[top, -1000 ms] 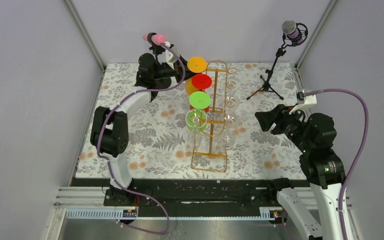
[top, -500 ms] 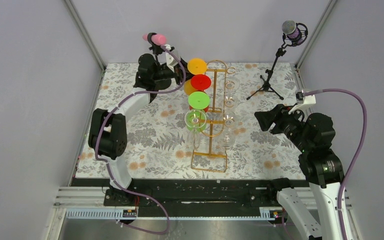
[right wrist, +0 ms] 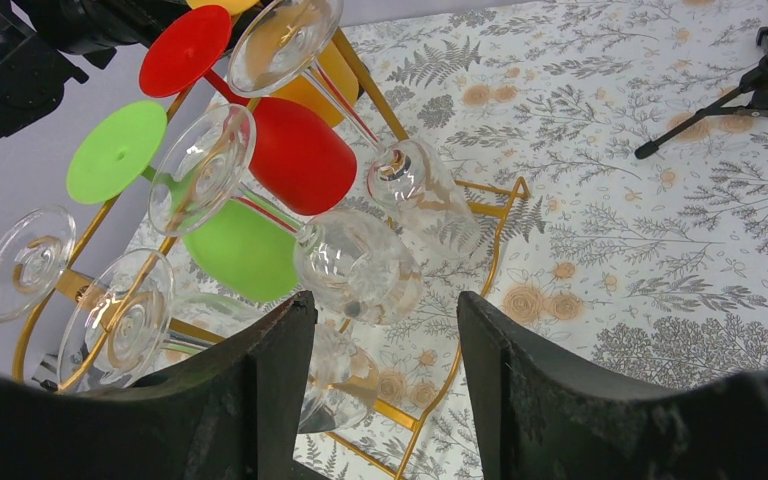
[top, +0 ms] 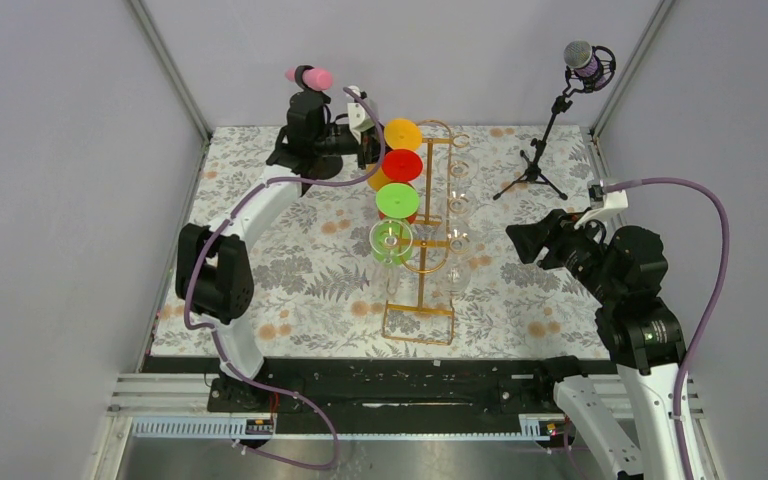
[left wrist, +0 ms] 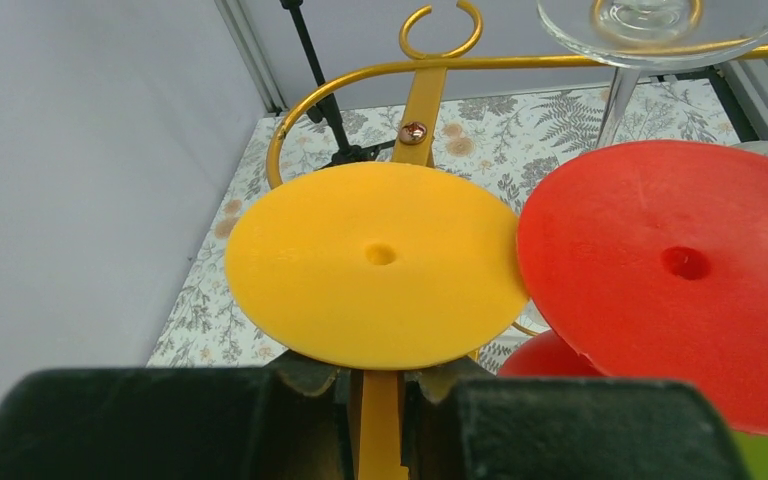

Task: Place the wine glass upside down on the wine glass rack
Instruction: Turn the wine glass upside down at the wine rack.

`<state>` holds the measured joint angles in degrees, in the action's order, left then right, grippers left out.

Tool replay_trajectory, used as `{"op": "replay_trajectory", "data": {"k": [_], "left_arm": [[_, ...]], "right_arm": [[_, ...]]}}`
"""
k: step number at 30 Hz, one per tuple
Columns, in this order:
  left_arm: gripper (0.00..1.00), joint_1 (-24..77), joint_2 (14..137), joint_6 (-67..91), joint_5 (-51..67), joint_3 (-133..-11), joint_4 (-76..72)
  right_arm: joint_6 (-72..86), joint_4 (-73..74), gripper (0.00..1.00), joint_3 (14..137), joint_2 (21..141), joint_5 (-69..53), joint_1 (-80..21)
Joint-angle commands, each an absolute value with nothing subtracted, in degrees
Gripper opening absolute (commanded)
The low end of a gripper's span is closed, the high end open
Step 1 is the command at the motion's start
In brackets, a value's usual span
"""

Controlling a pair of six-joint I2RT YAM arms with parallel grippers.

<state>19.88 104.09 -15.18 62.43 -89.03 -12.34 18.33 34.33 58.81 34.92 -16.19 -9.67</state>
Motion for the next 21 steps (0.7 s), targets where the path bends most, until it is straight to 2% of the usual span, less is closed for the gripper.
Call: {"op": "replay_trajectory", "data": {"k": [1, 3, 10, 14, 21], "left_arm": [[0.0, 20.02, 104.46, -17.44, 60.87, -91.37, -7.97], [0.01, 20.01, 104.55, -17.02, 60.21, -91.25, -7.7], [0.2, 19.89, 104.62, -15.98, 58.14, -90.38, -7.67], [0.35, 19.94, 104.5, -14.83, 57.35, -90.18, -8.44], [0.49, 19.78, 103.37, -14.59, 55.97, -89.1, -9.13]], "right_arm": [[18.7, 32.21, 0.63, 58.33, 34.13, -17.24, -9.32], [18.7, 32.2, 0.63, 58.23, 34.16, -17.26, -9.36], [18.78, 32.23, 0.63, 58.18, 34.16, -17.49, -9.32], [18.68, 32.21, 0.63, 58.02, 34.01, -17.4, -9.38], [19.11, 31.85, 0.63, 57.59, 33.91, -17.62, -9.33]]}}
